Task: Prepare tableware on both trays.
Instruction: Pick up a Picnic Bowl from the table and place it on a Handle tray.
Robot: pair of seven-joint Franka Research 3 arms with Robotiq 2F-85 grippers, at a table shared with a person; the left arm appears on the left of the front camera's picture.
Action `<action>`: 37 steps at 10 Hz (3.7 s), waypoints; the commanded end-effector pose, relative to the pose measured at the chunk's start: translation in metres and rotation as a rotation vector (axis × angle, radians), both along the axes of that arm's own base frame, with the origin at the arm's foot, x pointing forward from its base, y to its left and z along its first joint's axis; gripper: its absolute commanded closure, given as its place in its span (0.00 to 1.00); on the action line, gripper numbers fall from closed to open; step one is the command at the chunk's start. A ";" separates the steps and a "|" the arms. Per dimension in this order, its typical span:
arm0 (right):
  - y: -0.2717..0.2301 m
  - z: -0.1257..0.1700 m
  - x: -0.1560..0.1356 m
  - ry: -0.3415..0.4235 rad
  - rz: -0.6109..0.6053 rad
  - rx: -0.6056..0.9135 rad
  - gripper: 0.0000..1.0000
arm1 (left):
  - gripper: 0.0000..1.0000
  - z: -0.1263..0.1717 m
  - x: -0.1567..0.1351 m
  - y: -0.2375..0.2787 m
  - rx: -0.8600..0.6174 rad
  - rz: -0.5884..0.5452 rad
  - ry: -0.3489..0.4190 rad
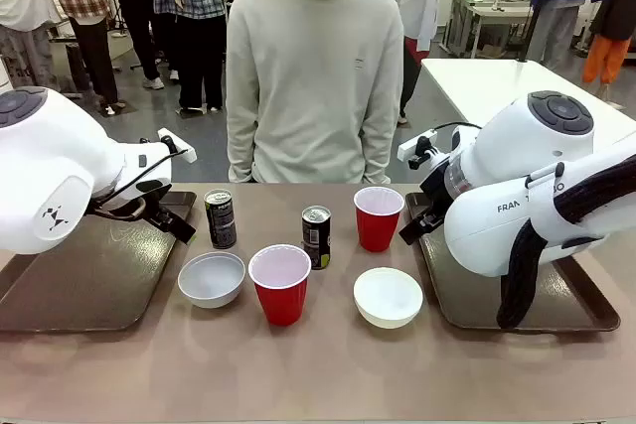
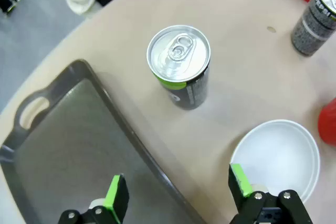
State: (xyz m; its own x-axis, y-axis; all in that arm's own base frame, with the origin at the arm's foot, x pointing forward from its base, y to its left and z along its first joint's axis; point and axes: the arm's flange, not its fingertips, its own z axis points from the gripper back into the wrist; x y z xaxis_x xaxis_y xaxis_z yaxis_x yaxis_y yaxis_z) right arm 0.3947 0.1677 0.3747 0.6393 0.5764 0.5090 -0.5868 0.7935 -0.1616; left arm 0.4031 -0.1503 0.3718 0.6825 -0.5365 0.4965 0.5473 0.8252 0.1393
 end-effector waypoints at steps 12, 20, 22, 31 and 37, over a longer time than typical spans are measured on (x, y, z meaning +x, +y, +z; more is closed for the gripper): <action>0.000 0.000 0.000 0.000 0.000 0.000 0.00 | 0.00 0.000 0.000 0.000 0.000 0.000 0.000; -0.029 0.041 -0.133 0.268 -0.131 0.001 0.00 | 0.00 0.032 -0.121 0.056 -0.028 -0.165 0.120; -0.059 0.006 -0.174 0.492 -0.229 -0.007 0.00 | 0.00 0.019 -0.157 0.066 -0.004 -0.215 0.270; -0.143 0.086 -0.061 0.756 -0.159 0.693 0.00 | 0.00 0.093 -0.070 0.093 -0.456 -0.307 0.412; -0.246 0.071 -0.099 0.672 -0.243 0.963 0.00 | 0.00 0.084 -0.052 0.245 -0.886 0.002 0.525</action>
